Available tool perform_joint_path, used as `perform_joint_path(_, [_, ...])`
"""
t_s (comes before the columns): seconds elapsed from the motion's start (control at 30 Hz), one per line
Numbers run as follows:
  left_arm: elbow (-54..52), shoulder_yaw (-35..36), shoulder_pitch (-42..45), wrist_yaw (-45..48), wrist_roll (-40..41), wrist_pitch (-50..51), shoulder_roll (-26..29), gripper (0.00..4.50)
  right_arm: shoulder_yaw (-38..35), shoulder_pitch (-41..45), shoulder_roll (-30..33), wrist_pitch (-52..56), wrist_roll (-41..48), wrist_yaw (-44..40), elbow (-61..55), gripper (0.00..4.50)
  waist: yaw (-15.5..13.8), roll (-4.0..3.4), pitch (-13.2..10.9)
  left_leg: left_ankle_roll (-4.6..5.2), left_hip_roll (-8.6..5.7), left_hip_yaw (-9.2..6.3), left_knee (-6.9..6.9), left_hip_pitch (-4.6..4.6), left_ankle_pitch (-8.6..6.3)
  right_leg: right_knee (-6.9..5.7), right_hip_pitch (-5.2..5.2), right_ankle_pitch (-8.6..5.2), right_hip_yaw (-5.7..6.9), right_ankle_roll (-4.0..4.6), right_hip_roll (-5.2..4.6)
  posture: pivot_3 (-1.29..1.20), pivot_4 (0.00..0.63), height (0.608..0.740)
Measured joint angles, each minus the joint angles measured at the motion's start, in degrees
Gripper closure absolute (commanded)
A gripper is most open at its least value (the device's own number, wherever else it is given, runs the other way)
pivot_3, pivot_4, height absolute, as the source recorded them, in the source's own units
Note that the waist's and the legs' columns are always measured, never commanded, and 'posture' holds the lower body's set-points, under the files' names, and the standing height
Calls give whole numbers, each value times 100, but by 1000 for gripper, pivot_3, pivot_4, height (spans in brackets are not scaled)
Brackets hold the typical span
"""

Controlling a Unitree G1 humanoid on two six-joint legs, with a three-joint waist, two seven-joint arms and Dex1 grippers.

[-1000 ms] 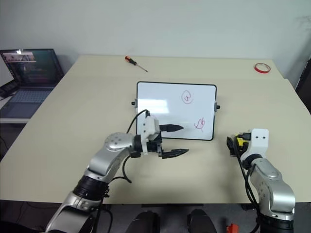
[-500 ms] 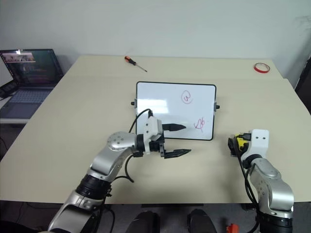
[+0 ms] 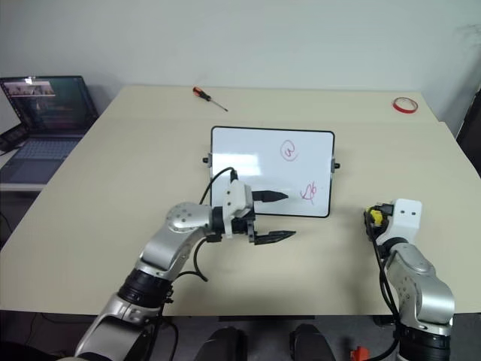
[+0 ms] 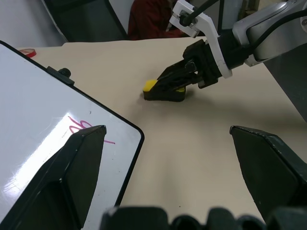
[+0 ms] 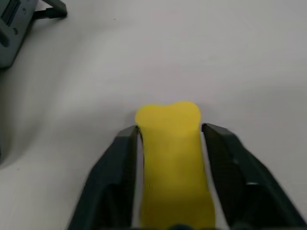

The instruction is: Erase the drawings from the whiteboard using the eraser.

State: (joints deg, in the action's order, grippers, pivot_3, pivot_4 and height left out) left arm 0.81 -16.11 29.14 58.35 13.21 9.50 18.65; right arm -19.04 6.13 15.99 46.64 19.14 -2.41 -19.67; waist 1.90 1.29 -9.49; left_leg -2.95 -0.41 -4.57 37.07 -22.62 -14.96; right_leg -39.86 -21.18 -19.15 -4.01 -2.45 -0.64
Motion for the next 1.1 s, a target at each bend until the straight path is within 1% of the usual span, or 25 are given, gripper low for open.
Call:
perform_joint_path(0.03, [0, 0, 1, 0, -4, 0, -6, 0, -1, 11, 0, 0, 0, 1, 0, 3423, 2, 0, 0, 0, 0, 0, 0, 0, 0, 0, 0, 0, 0, 0, 0, 0, 150, 740])
perform_joint_path(0.07, [0, 0, 2, 0, -7, 0, -11, 0, -1, 22, 0, 0, 1, 1, 0, 3541, 2, 0, 0, 0, 0, 0, 0, 0, 0, 0, 0, 0, 0, 0, 0, 0, 150, 740])
perform_joint_path(0.43, [10, 1, 2, -73, -50, 0, -33, 0, -22, 146, 32, -23, -7, -1, 90, 3542, 0, 0, 0, 0, -1, 0, 0, -1, 0, 0, 0, 0, 0, 0, 0, 0, 150, 740])
perform_joint_path(0.63, [-69, 88, -24, -613, -197, 0, -30, 0, 15, 182, 36, -313, -80, -5, 59, 3542, 0, 0, 0, 0, 0, 0, 0, -1, 0, 1, 0, 0, 0, 0, 0, 0, 150, 740])
perform_joint_path(0.83, [-296, 296, -488, -1460, -421, 26, -129, 0, 128, 247, 79, -760, -185, -135, -262, 3542, 1, -1, 1, 0, 2, -2, 0, -1, 0, 0, -3, 0, 0, 0, -16, 0, 150, 740])
perform_joint_path(0.97, [-365, 249, -621, -1542, -465, 49, -145, 0, 215, 170, 159, -689, -227, -193, -264, 3542, -9, -1, 1, 0, -2, -1, 1, -4, 0, 1, -2, 0, 1, 0, -16, 0, 150, 740])
perform_joint_path(1.1, [-485, 175, -582, -1533, -453, 116, -235, 0, 355, -57, 271, -210, -290, -201, -146, 3542, -20, -1, 1, 0, -2, -1, 1, -5, 1, 1, -2, 0, 2, 0, -17, 0, 150, 740])
